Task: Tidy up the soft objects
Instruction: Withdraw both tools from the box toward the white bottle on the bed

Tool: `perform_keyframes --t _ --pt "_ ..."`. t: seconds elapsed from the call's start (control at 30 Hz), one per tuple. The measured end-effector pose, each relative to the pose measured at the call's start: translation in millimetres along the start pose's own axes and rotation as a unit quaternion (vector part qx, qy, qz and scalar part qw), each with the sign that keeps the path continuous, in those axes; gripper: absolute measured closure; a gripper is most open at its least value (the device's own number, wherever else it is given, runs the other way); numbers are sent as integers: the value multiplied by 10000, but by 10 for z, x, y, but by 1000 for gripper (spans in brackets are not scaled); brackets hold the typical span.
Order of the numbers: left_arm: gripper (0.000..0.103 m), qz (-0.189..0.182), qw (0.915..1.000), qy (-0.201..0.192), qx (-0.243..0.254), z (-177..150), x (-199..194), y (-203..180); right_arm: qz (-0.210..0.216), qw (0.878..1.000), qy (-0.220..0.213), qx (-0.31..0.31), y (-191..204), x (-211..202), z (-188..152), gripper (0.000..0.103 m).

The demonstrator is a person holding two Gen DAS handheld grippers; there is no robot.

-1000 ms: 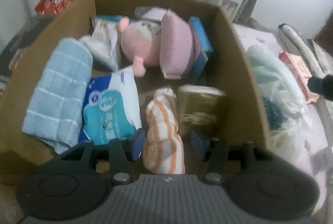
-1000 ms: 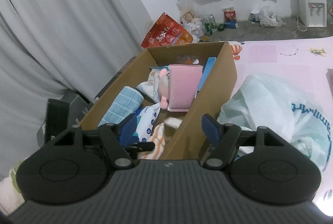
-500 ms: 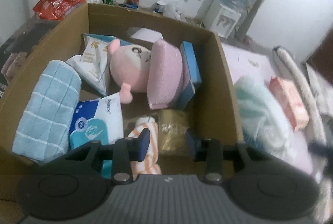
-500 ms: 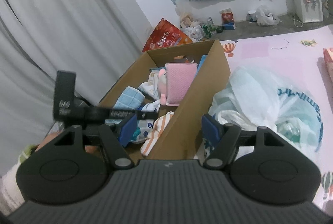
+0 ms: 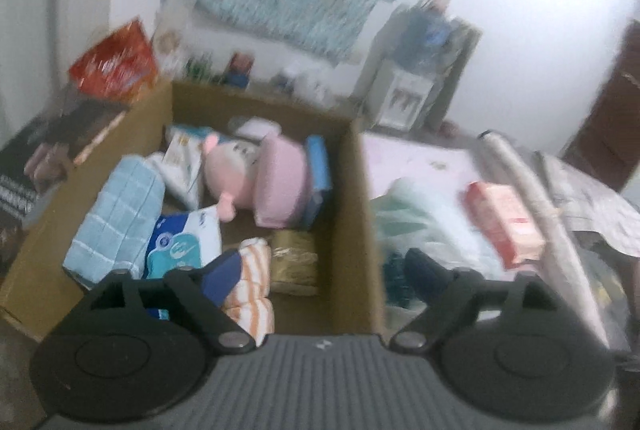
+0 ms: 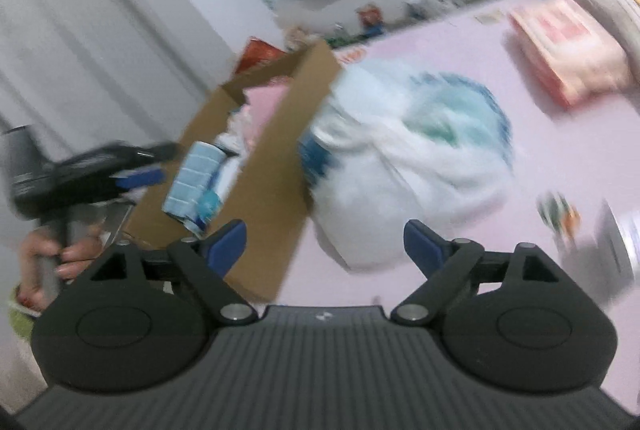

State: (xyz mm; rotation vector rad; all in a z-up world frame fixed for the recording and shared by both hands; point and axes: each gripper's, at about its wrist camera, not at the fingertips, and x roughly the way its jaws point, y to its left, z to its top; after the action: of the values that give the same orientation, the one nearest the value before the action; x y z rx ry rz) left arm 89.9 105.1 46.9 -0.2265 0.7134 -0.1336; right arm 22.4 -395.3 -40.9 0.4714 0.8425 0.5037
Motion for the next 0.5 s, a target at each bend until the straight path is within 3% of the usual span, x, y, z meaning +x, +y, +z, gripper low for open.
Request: perform_keyframes --t 0.13,0.3,0.5 --pt "4 -375 9985 -292 269 -167 -310 -250 -98 9986 69 515 -242 -99 -352 17" --pt "3 -1014 9933 -185 520 -345 -447 -633 -139 9958 17 905 -487 -311 -677 17" --pt "3 -1273 9815 -170 1419 -637 -485 -1261 -262 9934 -421 1031 -701 -727 -856 17"
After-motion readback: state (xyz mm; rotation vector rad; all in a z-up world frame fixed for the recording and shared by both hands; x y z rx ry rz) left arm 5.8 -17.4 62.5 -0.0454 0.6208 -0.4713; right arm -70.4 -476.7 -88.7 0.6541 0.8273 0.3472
